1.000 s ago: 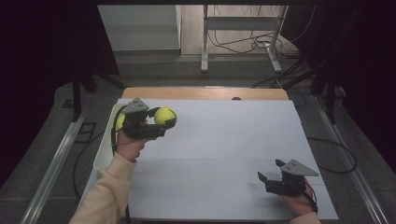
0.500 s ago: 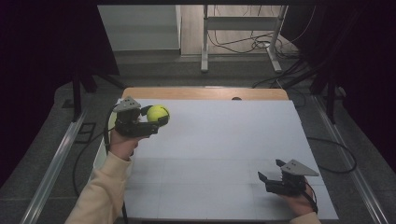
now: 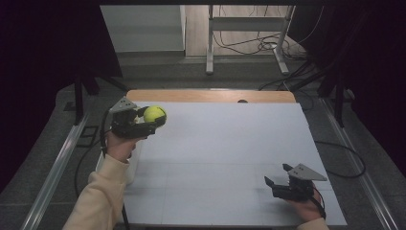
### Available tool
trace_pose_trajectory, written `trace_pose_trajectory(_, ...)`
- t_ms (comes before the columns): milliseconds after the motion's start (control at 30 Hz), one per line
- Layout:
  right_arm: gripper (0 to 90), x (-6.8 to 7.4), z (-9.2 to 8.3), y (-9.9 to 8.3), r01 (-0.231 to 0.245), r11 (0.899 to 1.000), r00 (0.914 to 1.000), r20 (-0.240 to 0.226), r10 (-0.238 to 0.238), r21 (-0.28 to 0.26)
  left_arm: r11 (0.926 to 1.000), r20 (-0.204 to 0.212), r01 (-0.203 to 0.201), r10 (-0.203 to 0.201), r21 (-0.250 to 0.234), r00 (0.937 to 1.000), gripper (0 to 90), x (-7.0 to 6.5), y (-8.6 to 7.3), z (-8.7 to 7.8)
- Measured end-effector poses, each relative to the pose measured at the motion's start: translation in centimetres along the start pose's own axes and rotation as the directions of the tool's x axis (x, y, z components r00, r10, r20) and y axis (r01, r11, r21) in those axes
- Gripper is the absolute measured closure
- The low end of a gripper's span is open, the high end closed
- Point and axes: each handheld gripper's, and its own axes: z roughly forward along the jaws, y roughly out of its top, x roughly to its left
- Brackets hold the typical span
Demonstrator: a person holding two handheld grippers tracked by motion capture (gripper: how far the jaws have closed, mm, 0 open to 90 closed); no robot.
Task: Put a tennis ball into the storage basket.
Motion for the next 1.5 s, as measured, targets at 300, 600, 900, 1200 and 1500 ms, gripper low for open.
trace_pose_trajectory(300,14.8,0.0,0.0,0.0,0.001,1.0,1.0,-0.001,-0.001,0.001,0.9997,-0.021,0.019,-0.019,-0.013,0.9996,26.6,0.9,-0.5,-0.8)
trace_pose_trajectory(600,14.8,0.1,0.1,0.0,0.0,1.0,1.0,-0.004,0.0,0.001,0.9989,-0.05,0.043,-0.044,-0.017,0.9978,26.6,2.1,-1.1,-1.6)
trace_pose_trajectory(900,14.8,0.1,0.1,0.0,0.0,1.0,1.0,-0.005,0.0,0.001,0.9979,-0.07,0.061,-0.062,-0.02,0.9956,26.6,3.0,-1.6,-2.2)
trace_pose_trajectory(1200,14.8,0.1,0.1,0.0,0.001,1.0,1.0,-0.004,-0.001,0.005,0.9968,-0.1,0.08,-0.08,-0.009,0.9918,26.6,4.1,-1.9,-2.3)
trace_pose_trajectory(1500,14.8,0.1,0.2,0.0,0.001,1.0,1.0,-0.006,-0.001,0.011,0.9957,-0.138,0.093,-0.092,0.004,0.9862,26.6,5.2,-2.4,-2.6)
